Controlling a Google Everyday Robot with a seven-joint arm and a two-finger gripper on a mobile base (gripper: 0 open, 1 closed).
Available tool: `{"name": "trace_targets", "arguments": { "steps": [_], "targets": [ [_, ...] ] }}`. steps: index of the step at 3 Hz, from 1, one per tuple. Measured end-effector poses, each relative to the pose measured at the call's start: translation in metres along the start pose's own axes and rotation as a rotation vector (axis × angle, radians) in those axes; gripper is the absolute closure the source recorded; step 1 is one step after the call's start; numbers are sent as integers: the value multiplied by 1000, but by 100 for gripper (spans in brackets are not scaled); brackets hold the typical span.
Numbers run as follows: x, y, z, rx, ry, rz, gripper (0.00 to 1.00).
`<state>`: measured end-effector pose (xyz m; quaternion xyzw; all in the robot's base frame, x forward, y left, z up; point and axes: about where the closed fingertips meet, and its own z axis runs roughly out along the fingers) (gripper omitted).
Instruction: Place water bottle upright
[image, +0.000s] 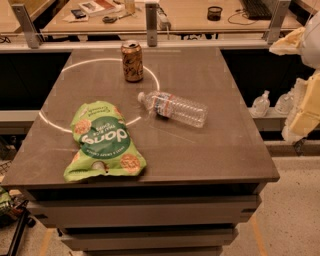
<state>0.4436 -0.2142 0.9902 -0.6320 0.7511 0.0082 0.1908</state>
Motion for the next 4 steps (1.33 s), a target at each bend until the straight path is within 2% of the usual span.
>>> {"name": "trace_targets", "arguments": {
  "steps": [2,3,4],
  "targets": [
    [-5,-4,1,10,-24,8,0],
    [-25,-21,8,24,-58,60,0],
    [-43,-43,22,18,-46,190,0]
  ]
}}
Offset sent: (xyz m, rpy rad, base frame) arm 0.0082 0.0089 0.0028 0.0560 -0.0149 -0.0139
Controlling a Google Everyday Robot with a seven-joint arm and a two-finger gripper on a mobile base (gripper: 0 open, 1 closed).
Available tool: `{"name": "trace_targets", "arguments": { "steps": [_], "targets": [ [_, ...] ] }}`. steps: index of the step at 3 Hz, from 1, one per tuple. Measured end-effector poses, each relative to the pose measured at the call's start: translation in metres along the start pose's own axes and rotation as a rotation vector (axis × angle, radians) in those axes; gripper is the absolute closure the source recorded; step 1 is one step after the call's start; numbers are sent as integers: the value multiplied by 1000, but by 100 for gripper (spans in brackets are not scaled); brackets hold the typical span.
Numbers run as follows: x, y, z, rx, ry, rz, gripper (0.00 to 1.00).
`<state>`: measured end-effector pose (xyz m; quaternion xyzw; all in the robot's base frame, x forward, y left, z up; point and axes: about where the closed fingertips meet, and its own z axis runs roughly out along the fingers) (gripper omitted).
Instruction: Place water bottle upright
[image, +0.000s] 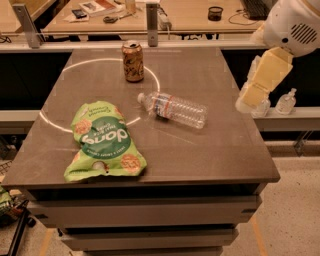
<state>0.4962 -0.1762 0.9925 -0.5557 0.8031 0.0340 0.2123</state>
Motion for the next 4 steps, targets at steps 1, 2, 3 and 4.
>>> {"name": "trace_targets", "arguments": {
  "steps": [1,2,3,4],
  "targets": [
    [-19,-14,21,-4,78,101,0],
    [-35,-28,47,1,174,147,0],
    [-51,-43,71,23,224,136,0],
    [-53,-45,74,23,214,146,0]
  ]
}}
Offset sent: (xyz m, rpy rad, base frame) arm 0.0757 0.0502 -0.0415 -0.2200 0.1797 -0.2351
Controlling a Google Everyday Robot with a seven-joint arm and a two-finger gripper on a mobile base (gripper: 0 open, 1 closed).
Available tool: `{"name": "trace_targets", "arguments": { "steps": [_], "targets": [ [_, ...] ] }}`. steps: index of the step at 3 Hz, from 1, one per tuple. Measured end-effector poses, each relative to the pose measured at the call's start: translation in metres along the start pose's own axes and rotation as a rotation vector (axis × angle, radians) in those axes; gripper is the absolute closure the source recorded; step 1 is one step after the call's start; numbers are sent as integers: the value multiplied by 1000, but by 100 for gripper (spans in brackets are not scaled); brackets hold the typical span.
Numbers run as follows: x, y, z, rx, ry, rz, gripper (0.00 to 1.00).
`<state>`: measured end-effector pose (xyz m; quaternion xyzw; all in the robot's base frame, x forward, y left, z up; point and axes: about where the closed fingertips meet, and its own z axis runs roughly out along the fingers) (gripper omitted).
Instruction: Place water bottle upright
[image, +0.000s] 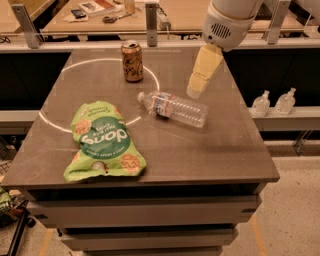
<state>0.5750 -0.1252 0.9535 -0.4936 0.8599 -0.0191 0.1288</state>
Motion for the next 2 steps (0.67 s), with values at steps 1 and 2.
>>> {"name": "trace_targets", "arguments": {
  "steps": [1,2],
  "targets": [
    [-8,-4,21,-46,-16,15,0],
    [-24,2,48,-109,-3,-4,0]
  ]
}}
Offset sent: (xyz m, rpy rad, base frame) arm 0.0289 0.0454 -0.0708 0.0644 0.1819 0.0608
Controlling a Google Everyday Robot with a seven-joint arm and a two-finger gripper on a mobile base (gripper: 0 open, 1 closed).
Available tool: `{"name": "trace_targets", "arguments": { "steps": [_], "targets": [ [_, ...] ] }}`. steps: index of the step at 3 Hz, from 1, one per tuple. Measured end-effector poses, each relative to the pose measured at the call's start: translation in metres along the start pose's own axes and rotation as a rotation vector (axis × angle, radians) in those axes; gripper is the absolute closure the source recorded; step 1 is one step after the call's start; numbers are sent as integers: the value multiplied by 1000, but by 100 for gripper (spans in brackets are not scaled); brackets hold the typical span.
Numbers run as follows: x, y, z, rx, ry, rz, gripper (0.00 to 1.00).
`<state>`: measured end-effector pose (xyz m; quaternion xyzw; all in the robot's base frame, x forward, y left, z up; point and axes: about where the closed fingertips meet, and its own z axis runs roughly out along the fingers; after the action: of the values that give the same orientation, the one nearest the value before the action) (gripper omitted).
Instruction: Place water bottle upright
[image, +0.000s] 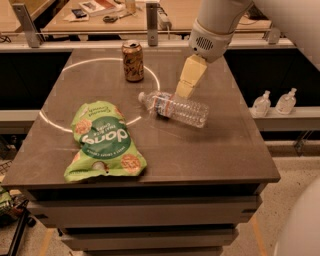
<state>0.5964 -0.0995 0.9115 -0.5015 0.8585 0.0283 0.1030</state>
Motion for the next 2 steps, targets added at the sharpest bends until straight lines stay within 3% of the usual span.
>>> {"name": "trace_targets", "arguments": {
  "steps": [2],
  "targets": [
    [-30,30,38,-64,21,-75,0]
  ]
}}
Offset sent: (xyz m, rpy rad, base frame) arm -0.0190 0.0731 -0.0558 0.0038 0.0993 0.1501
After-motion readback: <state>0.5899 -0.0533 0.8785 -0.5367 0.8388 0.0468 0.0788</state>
